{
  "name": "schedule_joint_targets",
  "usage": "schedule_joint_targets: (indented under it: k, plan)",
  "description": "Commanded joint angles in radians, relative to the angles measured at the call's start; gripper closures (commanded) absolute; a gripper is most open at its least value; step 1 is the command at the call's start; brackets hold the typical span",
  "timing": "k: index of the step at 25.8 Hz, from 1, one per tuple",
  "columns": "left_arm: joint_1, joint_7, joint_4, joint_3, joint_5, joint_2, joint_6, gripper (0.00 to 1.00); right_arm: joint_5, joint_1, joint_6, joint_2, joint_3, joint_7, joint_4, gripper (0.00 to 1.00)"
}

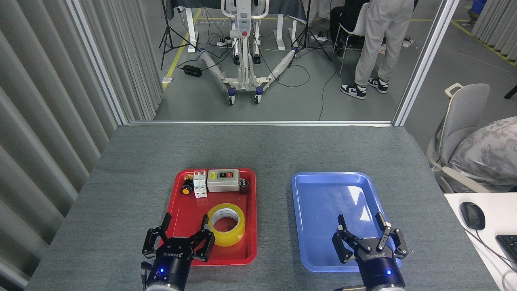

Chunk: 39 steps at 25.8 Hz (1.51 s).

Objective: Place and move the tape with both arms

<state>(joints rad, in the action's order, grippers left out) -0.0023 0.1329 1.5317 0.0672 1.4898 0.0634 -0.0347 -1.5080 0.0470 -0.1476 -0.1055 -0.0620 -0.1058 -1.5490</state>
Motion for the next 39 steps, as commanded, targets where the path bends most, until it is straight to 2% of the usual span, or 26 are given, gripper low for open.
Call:
schedule_joint_targets:
  k: [1,12,19,28,32,39]
  plan:
    - [-0.002,0.001,-0.004,-0.001,-0.002,-0.002,-0.001,0.01,0.0,0.022,0.0,0.0,-0.001,0.0,0.001,0.0]
    - [-0.005,0.002,-0.002,-0.001,-0.005,-0.005,-0.002,0.01,0.0,-0.018,0.0,-0.002,-0.001,0.0,0.001,0.0]
    - [-0.005,0.002,-0.004,-0.001,-0.006,-0.005,-0.002,0.01,0.0,0.007,0.002,0.02,0.002,0.0,0.001,0.0]
    - [-0.005,0.002,0.001,-0.001,-0.008,0.003,-0.002,0.01,0.0,0.013,0.0,0.004,0.001,-0.003,0.001,0.0]
    - [-0.093,-0.007,-0.064,-0.01,-0.008,0.004,-0.002,0.01,-0.001,0.014,0.0,0.006,0.001,-0.003,0.001,0.0]
    - [-0.093,0.001,-0.087,-0.006,-0.005,0.004,-0.002,0.01,-0.001,0.022,0.0,0.004,0.002,-0.003,0.001,0.0]
